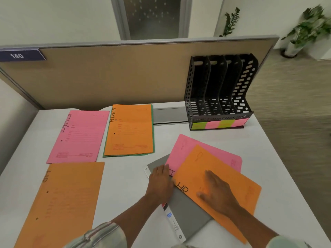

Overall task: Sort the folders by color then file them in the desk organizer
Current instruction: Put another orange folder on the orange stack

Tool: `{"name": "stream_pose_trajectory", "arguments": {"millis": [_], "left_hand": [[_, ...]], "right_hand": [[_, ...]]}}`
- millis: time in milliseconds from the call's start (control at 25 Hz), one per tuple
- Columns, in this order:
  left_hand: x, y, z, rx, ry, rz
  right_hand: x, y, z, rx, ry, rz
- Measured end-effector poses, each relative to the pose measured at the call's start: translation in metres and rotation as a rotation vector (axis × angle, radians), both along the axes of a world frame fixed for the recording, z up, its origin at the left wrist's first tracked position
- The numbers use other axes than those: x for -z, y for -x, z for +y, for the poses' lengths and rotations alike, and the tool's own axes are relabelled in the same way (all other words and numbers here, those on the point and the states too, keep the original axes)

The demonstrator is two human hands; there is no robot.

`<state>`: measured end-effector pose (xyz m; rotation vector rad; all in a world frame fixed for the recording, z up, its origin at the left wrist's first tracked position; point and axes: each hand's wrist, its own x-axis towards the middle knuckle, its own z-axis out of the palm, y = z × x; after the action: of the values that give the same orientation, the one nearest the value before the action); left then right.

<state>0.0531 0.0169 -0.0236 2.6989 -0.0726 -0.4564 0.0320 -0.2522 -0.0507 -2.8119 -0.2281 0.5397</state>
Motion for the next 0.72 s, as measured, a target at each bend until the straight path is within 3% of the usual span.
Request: {"name": "stream_pose_trajectory", "arguments": {"millis": [120,360,600,720], "left_hand": [[-0.001,0.003,-0.01,-0.043,0.013,0.069],[-0.008,0.004,-0.029,-0.24,0.289,0.154],[-0.019,-0.005,-0.039,-0.825,0.786,0.297],[-0.027,-0.005,-0.04,-0.957,1.093,0.354]], "right_hand": [[0.006,0.028,-0.024,-0.073,0.022,0.089],[0.009,0.048,-0.042,-0.186,0.111,0.18],[-0.003,0.037,-0.034,-0.171,0.102,0.228],[-0.011,0.031,-0.025,-0.165,0.099,0.217]]}}
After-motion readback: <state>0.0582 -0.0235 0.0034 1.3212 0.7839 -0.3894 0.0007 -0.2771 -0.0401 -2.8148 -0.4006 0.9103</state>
